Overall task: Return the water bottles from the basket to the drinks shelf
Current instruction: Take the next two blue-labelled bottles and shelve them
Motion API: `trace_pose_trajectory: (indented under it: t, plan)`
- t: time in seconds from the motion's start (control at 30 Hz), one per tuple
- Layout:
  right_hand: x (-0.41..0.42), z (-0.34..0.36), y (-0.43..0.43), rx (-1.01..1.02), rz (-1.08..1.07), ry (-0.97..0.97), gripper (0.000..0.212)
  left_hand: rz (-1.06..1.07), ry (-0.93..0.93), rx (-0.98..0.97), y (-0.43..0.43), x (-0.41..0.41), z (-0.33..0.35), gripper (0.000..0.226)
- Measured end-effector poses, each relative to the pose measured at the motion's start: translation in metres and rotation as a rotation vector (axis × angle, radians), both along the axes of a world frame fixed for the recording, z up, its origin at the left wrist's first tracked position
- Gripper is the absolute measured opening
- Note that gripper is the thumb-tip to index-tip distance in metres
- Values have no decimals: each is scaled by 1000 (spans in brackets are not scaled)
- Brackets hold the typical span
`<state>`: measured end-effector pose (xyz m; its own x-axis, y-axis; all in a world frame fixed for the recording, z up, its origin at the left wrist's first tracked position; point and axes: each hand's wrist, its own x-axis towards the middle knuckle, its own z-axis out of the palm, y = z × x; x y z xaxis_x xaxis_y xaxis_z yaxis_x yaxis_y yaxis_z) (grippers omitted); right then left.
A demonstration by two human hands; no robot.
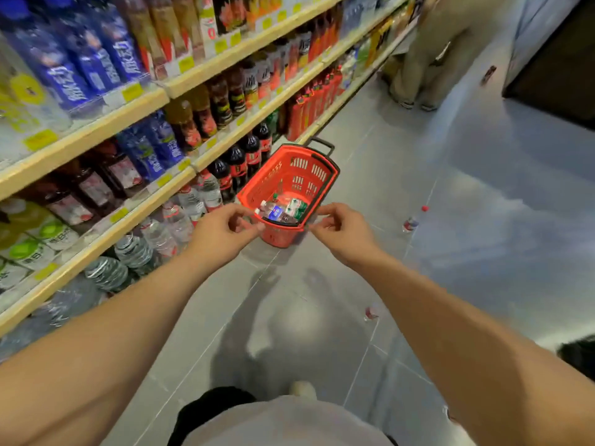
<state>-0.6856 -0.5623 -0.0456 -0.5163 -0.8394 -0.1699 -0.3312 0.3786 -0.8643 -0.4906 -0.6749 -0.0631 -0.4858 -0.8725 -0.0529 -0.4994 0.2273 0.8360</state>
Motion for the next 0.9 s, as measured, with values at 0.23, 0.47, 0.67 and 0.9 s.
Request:
trace_pose_trajectory:
  t: [0.23,0.47,0.67,0.9]
  plan:
    - [-106,-12,-77,53,-7,12,21,25,-36,59,-81,-97,-14,19]
    - [-193,-29,-217,95,39,108,20,45,-29,145,-206,-182,-35,24]
    - [-251,-36,-319,138,144,126,19,131,-51,194,-297,-228,-35,23]
    - [-315,-68,-450,197,454,123,13,433,-8,305,-364,-268,-71,18]
